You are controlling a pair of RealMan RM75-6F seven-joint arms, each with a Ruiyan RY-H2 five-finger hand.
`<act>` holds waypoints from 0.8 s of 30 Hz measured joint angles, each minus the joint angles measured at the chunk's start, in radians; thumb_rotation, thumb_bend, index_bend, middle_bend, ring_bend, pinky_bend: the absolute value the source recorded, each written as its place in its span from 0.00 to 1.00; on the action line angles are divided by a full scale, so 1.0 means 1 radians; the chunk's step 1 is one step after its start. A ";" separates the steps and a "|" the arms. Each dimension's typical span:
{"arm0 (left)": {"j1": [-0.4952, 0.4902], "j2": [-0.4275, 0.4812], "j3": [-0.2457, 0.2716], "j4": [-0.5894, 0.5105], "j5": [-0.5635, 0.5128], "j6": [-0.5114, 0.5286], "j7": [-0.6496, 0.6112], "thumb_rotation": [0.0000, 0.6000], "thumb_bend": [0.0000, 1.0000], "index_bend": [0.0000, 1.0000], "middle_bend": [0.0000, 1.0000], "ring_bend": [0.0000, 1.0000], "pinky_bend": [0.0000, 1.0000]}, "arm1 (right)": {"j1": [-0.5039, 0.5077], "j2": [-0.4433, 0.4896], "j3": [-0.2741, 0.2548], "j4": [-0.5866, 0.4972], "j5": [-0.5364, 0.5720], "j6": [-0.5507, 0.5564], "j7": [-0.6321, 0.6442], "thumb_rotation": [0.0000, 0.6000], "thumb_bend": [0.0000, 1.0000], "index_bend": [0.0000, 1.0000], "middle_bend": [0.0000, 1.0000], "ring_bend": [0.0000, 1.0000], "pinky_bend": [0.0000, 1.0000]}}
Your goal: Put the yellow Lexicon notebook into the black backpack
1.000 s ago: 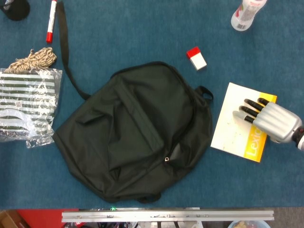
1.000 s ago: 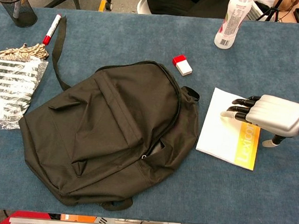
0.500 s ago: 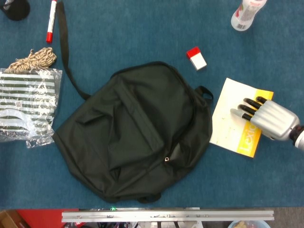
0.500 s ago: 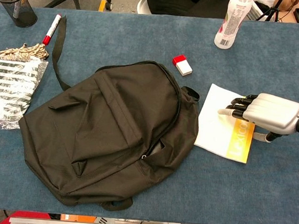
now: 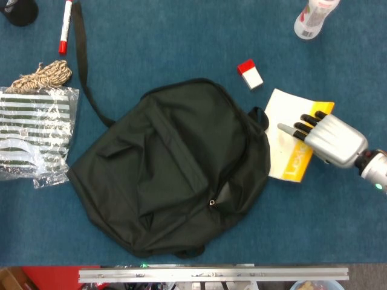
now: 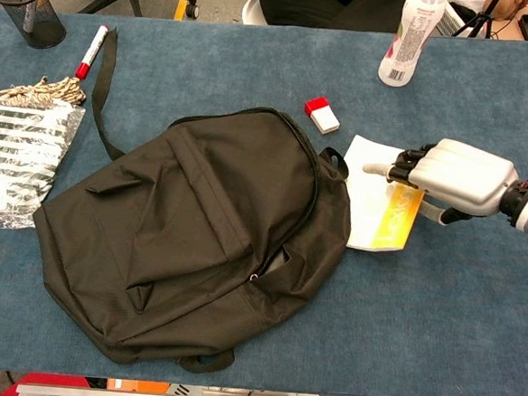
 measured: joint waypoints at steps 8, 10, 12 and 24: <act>0.001 0.006 -0.003 0.003 -0.001 0.001 -0.014 1.00 0.21 0.28 0.26 0.25 0.22 | 0.001 -0.051 0.038 0.014 0.052 0.001 -0.048 1.00 0.41 0.47 0.44 0.34 0.50; 0.002 0.007 -0.004 0.004 -0.002 0.002 -0.016 1.00 0.21 0.28 0.26 0.25 0.22 | -0.002 -0.065 0.050 0.019 0.069 0.004 -0.067 1.00 0.41 0.53 0.48 0.36 0.51; 0.002 0.008 -0.004 0.005 -0.002 0.001 -0.018 1.00 0.21 0.28 0.26 0.25 0.22 | -0.005 -0.079 0.062 0.025 0.087 0.007 -0.089 1.00 0.41 0.57 0.49 0.38 0.52; -0.022 0.014 -0.021 0.010 0.010 -0.011 -0.025 1.00 0.21 0.28 0.26 0.25 0.22 | -0.018 -0.112 0.131 0.040 0.158 0.068 -0.151 1.00 0.45 0.77 0.61 0.50 0.65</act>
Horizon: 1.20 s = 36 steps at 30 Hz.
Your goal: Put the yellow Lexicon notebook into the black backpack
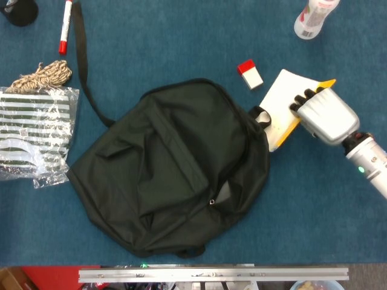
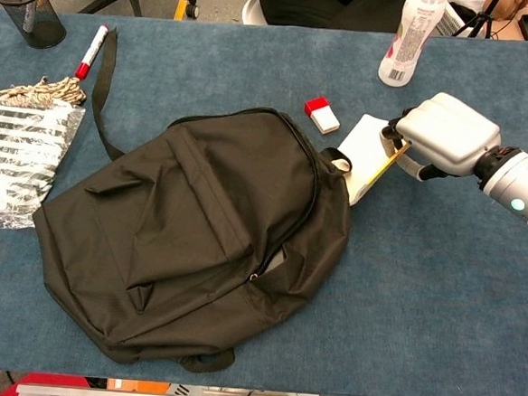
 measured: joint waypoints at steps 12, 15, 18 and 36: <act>-0.187 0.030 -0.002 0.035 0.129 -0.200 -0.123 1.00 0.21 0.28 0.26 0.24 0.22 | -0.062 0.162 0.059 -0.160 0.078 0.116 -0.084 1.00 0.45 0.79 0.63 0.52 0.65; -0.261 0.031 0.003 0.054 0.191 -0.261 -0.176 1.00 0.21 0.28 0.26 0.23 0.22 | -0.084 0.212 0.069 -0.202 0.099 0.145 -0.113 1.00 0.45 0.79 0.63 0.53 0.66; -0.338 0.027 0.010 0.075 0.260 -0.319 -0.222 1.00 0.21 0.28 0.26 0.22 0.22 | -0.106 0.256 0.075 -0.237 0.119 0.164 -0.141 1.00 0.45 0.80 0.63 0.53 0.66; -0.665 -0.108 0.035 0.110 0.372 -0.597 -0.247 1.00 0.22 0.15 0.13 0.12 0.18 | -0.171 0.342 0.083 -0.317 0.192 0.211 -0.217 1.00 0.44 0.80 0.64 0.53 0.66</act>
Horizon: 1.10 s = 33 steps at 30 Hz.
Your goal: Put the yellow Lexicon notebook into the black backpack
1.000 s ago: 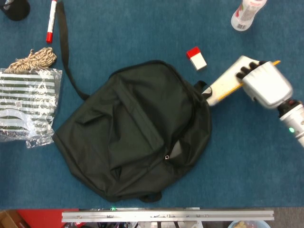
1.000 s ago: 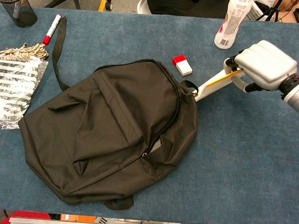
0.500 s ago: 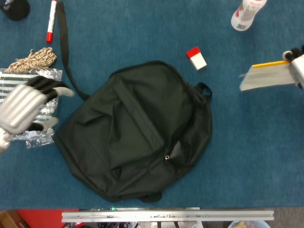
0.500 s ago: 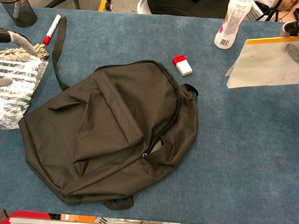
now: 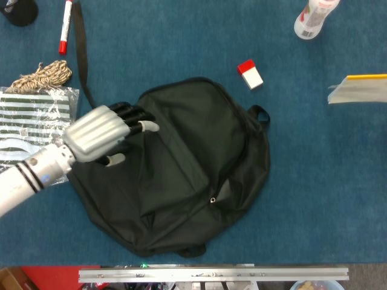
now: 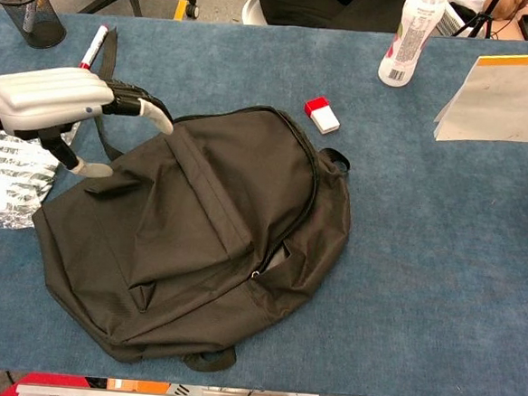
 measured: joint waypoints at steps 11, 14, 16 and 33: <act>-0.089 -0.114 -0.018 -0.036 -0.085 -0.144 0.220 1.00 0.22 0.09 0.03 0.06 0.14 | -0.006 -0.006 0.002 0.019 -0.001 0.007 0.021 1.00 0.44 0.80 0.64 0.54 0.66; -0.120 -0.135 -0.029 -0.042 -0.127 -0.203 0.267 1.00 0.22 0.08 0.01 0.04 0.13 | -0.009 -0.005 0.003 0.024 0.000 0.011 0.031 1.00 0.44 0.80 0.64 0.54 0.66; -0.137 -0.148 -0.035 -0.041 -0.154 -0.237 0.299 1.00 0.22 0.08 0.00 0.03 0.12 | -0.012 -0.005 0.001 0.028 -0.001 0.011 0.036 1.00 0.44 0.80 0.64 0.54 0.66; -0.224 -0.224 -0.106 -0.057 -0.458 -0.366 0.562 1.00 0.22 0.00 0.00 0.00 0.11 | -0.032 0.002 0.001 0.049 -0.005 0.030 0.072 1.00 0.44 0.81 0.64 0.54 0.66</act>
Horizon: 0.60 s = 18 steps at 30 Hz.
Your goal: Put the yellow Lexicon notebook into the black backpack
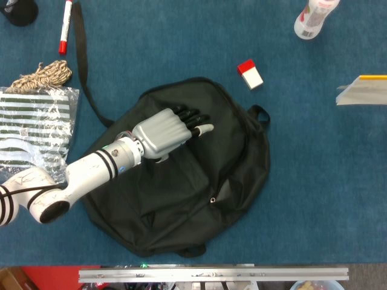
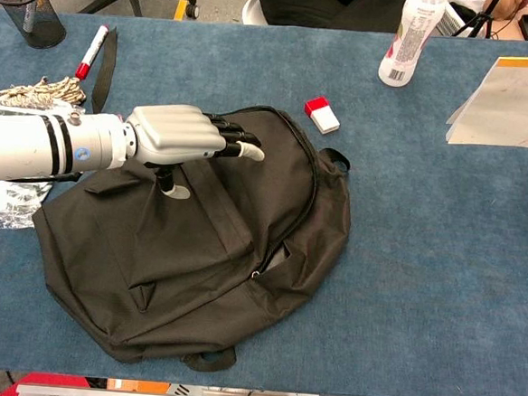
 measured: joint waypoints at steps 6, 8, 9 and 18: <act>-0.036 -0.017 -0.022 -0.007 -0.029 0.011 0.006 1.00 0.22 0.00 0.00 0.00 0.11 | 0.000 0.001 0.007 0.003 0.008 -0.002 -0.003 1.00 0.44 0.81 0.64 0.54 0.66; -0.052 -0.030 -0.027 0.001 -0.041 0.006 0.011 1.00 0.22 0.00 0.00 0.00 0.11 | 0.000 0.001 0.009 0.003 0.009 -0.001 -0.004 1.00 0.44 0.81 0.64 0.54 0.66; -0.059 -0.037 -0.030 0.005 -0.046 0.005 0.014 1.00 0.22 0.00 0.00 0.00 0.11 | 0.001 0.001 0.011 0.002 0.010 -0.001 -0.004 1.00 0.44 0.81 0.64 0.54 0.66; -0.119 -0.087 -0.036 0.024 -0.082 -0.009 0.058 1.00 0.22 0.00 0.00 0.00 0.11 | 0.001 0.002 0.015 0.004 0.019 -0.005 -0.007 1.00 0.44 0.81 0.64 0.54 0.66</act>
